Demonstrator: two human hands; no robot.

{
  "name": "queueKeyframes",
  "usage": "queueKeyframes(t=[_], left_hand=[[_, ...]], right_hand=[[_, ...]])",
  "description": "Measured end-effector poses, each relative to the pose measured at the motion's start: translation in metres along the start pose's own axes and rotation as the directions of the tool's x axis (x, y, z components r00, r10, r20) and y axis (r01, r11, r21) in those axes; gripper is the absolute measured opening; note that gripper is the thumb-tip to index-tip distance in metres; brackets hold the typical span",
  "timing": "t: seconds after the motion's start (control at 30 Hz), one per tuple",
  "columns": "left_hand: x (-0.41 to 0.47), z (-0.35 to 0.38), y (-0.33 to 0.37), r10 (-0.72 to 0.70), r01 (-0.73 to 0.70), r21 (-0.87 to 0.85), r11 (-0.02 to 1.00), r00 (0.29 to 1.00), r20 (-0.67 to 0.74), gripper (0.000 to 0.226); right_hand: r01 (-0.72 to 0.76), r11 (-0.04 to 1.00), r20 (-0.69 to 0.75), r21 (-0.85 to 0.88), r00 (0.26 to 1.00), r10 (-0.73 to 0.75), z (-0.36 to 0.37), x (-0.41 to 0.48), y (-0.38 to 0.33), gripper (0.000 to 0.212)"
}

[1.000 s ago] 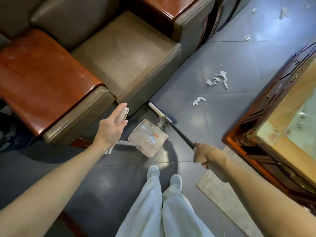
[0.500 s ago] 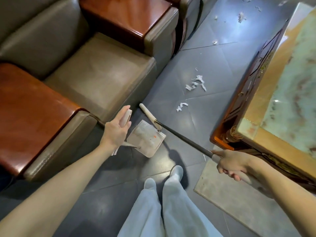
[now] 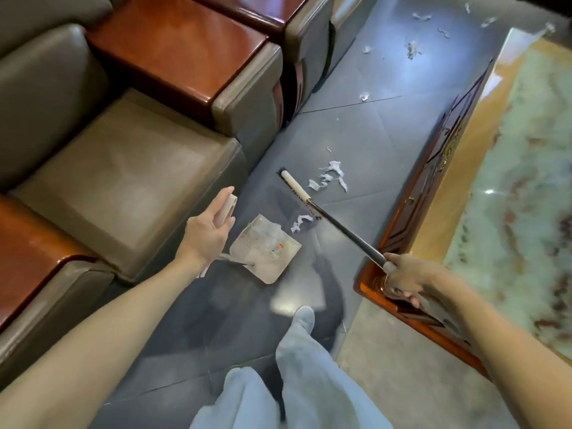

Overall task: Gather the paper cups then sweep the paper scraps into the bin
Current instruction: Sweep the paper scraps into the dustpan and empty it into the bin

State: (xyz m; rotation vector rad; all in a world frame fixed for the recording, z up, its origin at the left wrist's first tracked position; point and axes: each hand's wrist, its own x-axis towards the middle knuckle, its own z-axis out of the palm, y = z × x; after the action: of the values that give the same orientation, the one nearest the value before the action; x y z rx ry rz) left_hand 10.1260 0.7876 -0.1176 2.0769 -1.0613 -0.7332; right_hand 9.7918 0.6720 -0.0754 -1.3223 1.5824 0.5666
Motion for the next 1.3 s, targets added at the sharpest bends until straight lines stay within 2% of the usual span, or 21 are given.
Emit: queueKeyframes(t=[0.1, 0.17, 0.2, 0.27, 0.33, 0.4, 0.43, 0.5, 0.6, 0.77, 0.9, 0.97, 1.13, 1.3], left_hand=[[0.025, 0.014, 0.015, -0.014, 0.014, -0.020, 1.000, 0.999, 0.043, 0.054], [0.039, 0.021, 0.023, -0.002, 0.001, 0.008, 1.000, 0.997, 0.081, 0.054], [0.045, 0.024, 0.027, 0.003, -0.005, 0.020, 1.000, 0.995, 0.099, 0.055], [0.057, 0.029, 0.033, -0.002, -0.001, 0.017, 1.000, 0.992, 0.127, 0.055], [0.068, 0.037, 0.039, 0.013, -0.017, 0.028, 0.999, 0.990, 0.139, 0.055], [0.074, 0.041, 0.042, 0.028, -0.037, 0.059, 0.998, 0.990, 0.139, 0.054], [0.076, 0.041, 0.043, 0.028, -0.036, 0.058, 0.998, 0.991, 0.131, 0.054], [0.080, 0.037, 0.041, 0.015, -0.021, 0.055, 0.998, 0.993, 0.119, 0.054], [0.086, 0.030, 0.038, 0.023, -0.030, 0.059, 0.998, 0.992, 0.121, 0.054], [0.084, 0.024, 0.039, 0.044, -0.050, 0.038, 0.998, 0.987, 0.154, 0.053], [0.081, 0.026, 0.044, 0.053, -0.060, 0.043, 0.997, 0.987, 0.149, 0.053], [0.081, 0.030, 0.047, 0.056, -0.062, 0.027, 0.998, 0.985, 0.161, 0.053], [0.093, 0.036, 0.062, 0.061, -0.067, 0.034, 0.997, 0.985, 0.164, 0.053], [0.112, 0.041, 0.079, 0.014, -0.012, -0.019, 1.000, 0.992, 0.126, 0.054]], right_hand=[[-0.006, 0.999, 0.047, 0.042, 0.999, 0.004, -0.021, 0.028, -0.007, 0.058], [-0.047, 0.990, -0.004, 0.136, 0.999, 0.048, -0.024, 0.045, -0.017, 0.050], [-0.067, 0.990, -0.006, 0.121, 0.998, 0.068, -0.027, 0.049, -0.025, 0.043], [-0.075, 0.996, 0.069, -0.057, 0.995, 0.078, -0.022, 0.049, -0.039, 0.035], [-0.095, 0.989, 0.120, 0.115, 0.989, 0.081, -0.016, 0.060, -0.039, 0.047], [-0.120, 0.992, 0.147, 0.049, 0.983, 0.112, -0.003, 0.058, -0.039, 0.057], [-0.149, 0.988, 0.111, 0.029, 0.983, 0.145, 0.003, 0.057, -0.040, 0.059], [-0.204, 0.977, 0.114, 0.053, 0.974, 0.198, 0.018, 0.048, -0.044, 0.060], [-0.076, 0.995, 0.248, 0.060, 0.967, 0.059, 0.029, 0.039, -0.049, 0.056], [-0.027, 0.998, 0.263, 0.059, 0.965, 0.011, -0.003, 0.015, -0.050, 0.058], [-0.138, 0.981, 0.340, 0.136, 0.937, 0.084, -0.026, 0.014, -0.045, 0.027], [-0.154, 0.965, 0.316, 0.213, 0.945, 0.081, -0.033, 0.016, -0.042, 0.019], [-0.166, 0.918, 0.235, 0.361, 0.968, 0.083, -0.060, 0.017, -0.042, 0.017], [-0.081, 0.910, 0.112, 0.406, 0.993, 0.039, -0.100, 0.030, -0.052, 0.029]])
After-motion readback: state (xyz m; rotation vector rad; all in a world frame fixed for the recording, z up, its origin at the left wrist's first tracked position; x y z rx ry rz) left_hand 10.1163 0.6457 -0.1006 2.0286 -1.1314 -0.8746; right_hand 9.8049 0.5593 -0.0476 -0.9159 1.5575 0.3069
